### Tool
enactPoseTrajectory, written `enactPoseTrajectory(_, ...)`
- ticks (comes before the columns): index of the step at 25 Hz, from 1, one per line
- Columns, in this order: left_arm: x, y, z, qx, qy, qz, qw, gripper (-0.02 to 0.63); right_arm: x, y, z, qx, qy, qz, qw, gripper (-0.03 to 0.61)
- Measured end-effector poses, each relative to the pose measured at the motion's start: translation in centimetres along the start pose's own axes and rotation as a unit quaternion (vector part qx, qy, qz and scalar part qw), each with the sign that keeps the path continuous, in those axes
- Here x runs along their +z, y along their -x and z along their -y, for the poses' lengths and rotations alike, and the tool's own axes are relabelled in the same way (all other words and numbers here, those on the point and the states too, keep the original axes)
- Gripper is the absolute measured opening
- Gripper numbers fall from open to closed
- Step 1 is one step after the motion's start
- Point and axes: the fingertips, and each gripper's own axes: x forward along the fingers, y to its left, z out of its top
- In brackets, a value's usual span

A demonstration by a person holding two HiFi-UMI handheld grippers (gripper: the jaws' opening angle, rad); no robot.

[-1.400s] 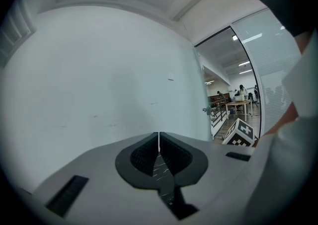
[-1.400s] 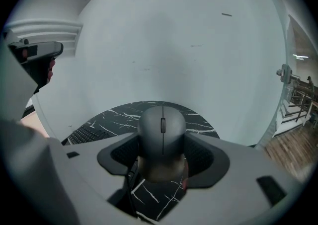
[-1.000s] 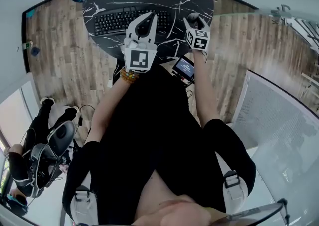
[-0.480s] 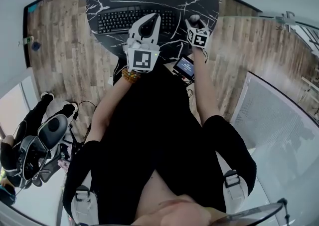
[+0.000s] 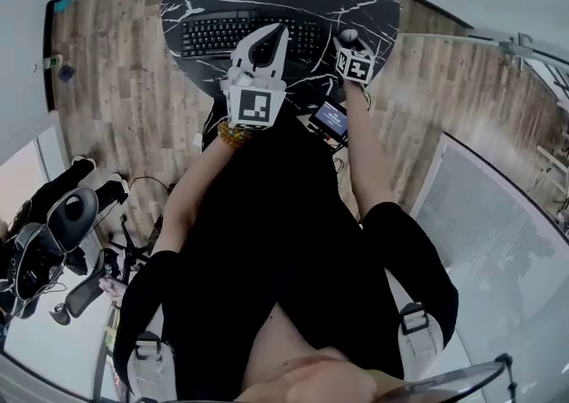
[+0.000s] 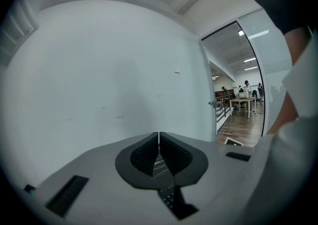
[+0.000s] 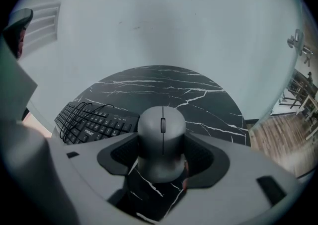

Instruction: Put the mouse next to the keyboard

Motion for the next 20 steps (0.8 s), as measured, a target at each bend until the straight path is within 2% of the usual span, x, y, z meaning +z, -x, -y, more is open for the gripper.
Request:
enactPoseTrajectory(14, -0.7, 0.2, -3.0, 0.014, 0.010, -0.006, 0.9998, 0.020, -0.9, -1.9, 0.0, -0.016, -0.023, -0.040, 0.999, 0.285)
enactPoseTrajectory(20, -1.0, 0.0, -3.5, 0.013, 0.014, -0.009, 0.9998, 0.020, -1.7, -2.5, 0.5, -0.025, -0.057, -0.062, 0.996, 0.285)
